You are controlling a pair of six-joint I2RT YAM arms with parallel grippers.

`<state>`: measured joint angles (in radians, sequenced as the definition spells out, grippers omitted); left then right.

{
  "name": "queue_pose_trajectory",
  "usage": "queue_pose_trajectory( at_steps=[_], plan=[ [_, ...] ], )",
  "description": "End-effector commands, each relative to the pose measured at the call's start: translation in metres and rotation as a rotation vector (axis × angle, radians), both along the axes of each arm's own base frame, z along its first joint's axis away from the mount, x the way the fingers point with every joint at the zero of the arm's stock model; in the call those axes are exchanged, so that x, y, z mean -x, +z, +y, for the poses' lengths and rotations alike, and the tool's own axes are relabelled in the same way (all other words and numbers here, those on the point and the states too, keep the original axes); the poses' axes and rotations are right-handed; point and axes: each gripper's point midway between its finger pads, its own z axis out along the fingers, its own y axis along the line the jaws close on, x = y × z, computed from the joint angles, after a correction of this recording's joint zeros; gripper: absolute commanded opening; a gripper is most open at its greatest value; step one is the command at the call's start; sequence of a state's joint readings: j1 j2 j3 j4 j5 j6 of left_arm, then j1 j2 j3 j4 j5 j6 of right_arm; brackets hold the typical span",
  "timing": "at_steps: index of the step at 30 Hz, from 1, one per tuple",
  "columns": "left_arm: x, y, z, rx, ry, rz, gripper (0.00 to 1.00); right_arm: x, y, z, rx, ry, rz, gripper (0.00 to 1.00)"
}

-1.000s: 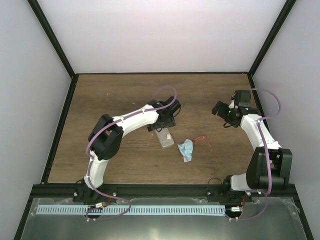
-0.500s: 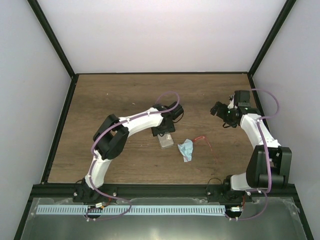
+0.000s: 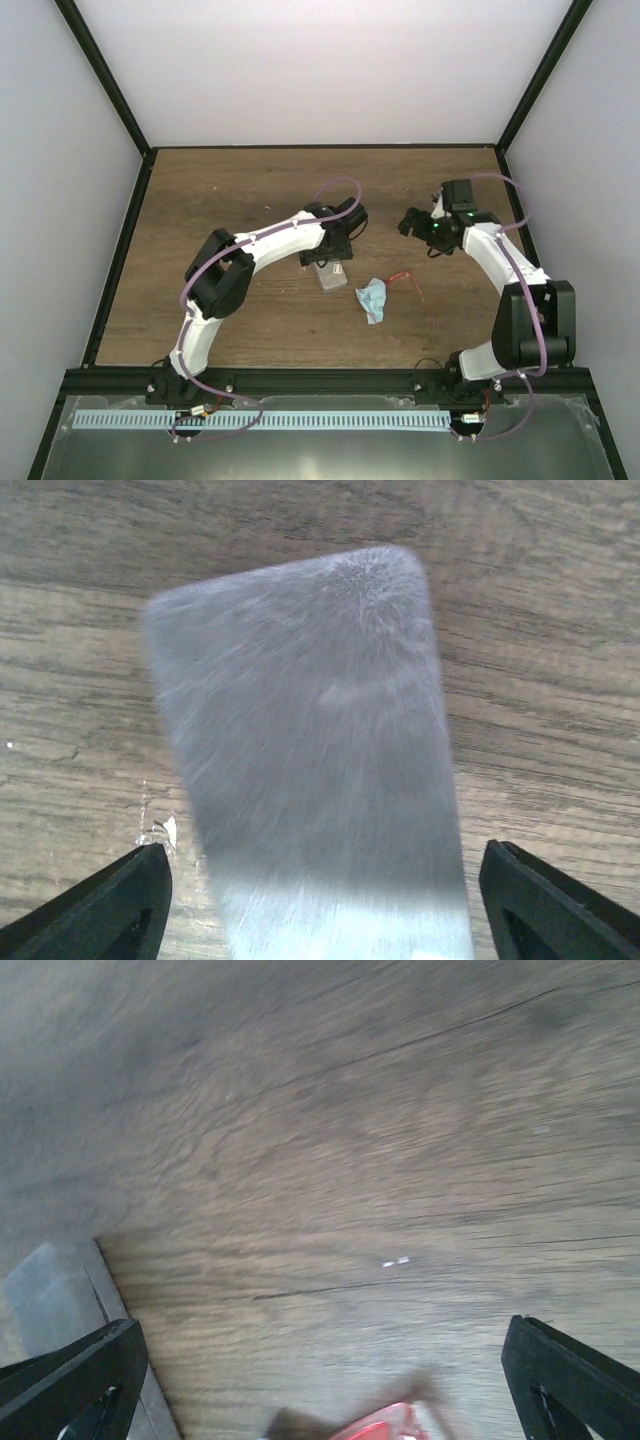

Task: Organize the sunglasses
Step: Pick up the sunglasses case from the center of the board.

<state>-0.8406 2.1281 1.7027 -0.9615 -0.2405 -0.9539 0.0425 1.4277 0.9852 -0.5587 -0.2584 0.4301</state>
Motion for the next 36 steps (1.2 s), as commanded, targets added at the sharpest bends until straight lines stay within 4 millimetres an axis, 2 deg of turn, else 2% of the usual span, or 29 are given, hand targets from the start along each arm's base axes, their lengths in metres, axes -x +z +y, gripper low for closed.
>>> queue_pose_trajectory(
  at_steps=[1,4,7,11,14,17,20,25,28,36],
  plan=[
    [-0.011,0.039,-0.001,0.031,-0.044,-0.098,0.9,-0.007,0.011,0.04,0.021,0.084,-0.003,1.0],
    [-0.011,0.05,0.01,0.038,-0.042,-0.122,0.99,-0.007,0.009,0.068,0.027,0.139,0.01,1.0],
    [-0.005,0.046,0.03,0.056,-0.001,-0.107,1.0,-0.008,0.009,0.095,0.043,0.186,0.017,1.0],
    [0.008,0.036,0.09,0.144,0.159,-0.073,1.0,-0.008,0.008,0.141,0.078,0.288,0.014,1.0],
    [0.023,0.024,0.137,0.209,0.274,-0.056,1.0,-0.005,-0.002,0.173,0.121,0.37,0.023,1.0],
    [0.034,0.02,0.166,0.206,0.32,-0.054,1.0,0.0,-0.015,0.194,0.166,0.434,0.042,1.0],
    [0.038,0.02,0.175,0.186,0.325,-0.052,1.0,0.001,-0.027,0.21,0.209,0.488,0.053,1.0],
    [0.043,0.017,0.173,0.215,0.344,-0.048,1.0,0.007,-0.042,0.236,0.251,0.563,0.076,1.0],
    [0.043,0.014,0.173,0.215,0.342,-0.043,1.0,0.011,-0.052,0.241,0.275,0.588,0.092,1.0],
    [0.042,0.009,0.174,0.192,0.322,-0.033,1.0,0.015,-0.063,0.247,0.264,0.627,0.109,0.99]
  ],
)
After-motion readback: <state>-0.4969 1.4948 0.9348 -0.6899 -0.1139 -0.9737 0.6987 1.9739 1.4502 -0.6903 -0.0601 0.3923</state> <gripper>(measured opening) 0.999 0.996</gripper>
